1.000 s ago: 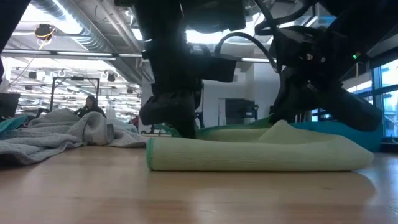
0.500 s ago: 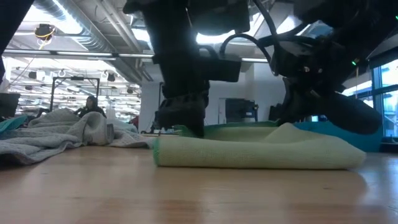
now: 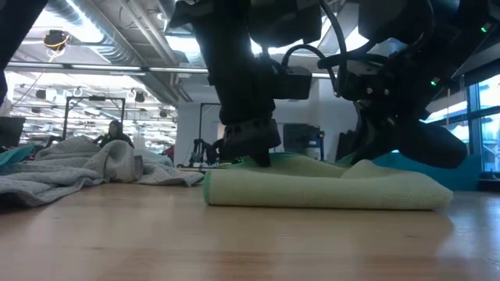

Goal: Fold microfiber towels
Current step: Fold the green microfiber cloth

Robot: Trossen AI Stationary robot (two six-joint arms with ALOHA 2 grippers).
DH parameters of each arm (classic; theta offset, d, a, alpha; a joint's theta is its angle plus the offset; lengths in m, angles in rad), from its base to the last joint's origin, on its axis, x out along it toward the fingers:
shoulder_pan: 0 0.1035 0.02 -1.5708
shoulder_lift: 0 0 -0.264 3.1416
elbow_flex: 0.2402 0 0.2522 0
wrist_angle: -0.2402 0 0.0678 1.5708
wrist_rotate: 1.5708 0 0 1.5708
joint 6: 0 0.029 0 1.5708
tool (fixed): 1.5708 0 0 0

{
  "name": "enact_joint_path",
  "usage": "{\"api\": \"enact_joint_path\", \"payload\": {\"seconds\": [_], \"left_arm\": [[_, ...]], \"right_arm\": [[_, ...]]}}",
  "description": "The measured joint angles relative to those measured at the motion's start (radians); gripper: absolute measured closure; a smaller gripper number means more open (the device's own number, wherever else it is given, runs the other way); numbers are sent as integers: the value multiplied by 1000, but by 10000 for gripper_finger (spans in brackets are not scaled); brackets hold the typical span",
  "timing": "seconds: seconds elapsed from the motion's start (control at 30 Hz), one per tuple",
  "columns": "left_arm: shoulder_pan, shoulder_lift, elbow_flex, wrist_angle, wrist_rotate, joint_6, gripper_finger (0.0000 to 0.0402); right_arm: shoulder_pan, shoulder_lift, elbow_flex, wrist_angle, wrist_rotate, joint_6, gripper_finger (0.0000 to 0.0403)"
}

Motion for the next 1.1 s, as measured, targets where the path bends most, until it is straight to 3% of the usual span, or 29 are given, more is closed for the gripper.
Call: {"api": "enact_joint_path", "payload": {"seconds": [0.33, 0.63, 0.77, 0.93, 1.1], "left_arm": [[32, 0, 0, 1, -17, -2, 346], [41, 0, 0, 30, -31, -1, 338], [43, 0, 0, 53, -44, 23, 338], [47, 0, 0, 84, -47, -38, 336], [38, 0, 0, 81, -42, -52, 305]], "right_arm": [[11, 0, 0, -49, 87, 68, 251], [74, -44, 2, -75, 109, 92, 258], [85, -115, 2, -63, 69, 106, 268], [84, -201, 2, 1, -74, 125, 272], [97, -229, 2, 1, -143, 198, 271]]}}
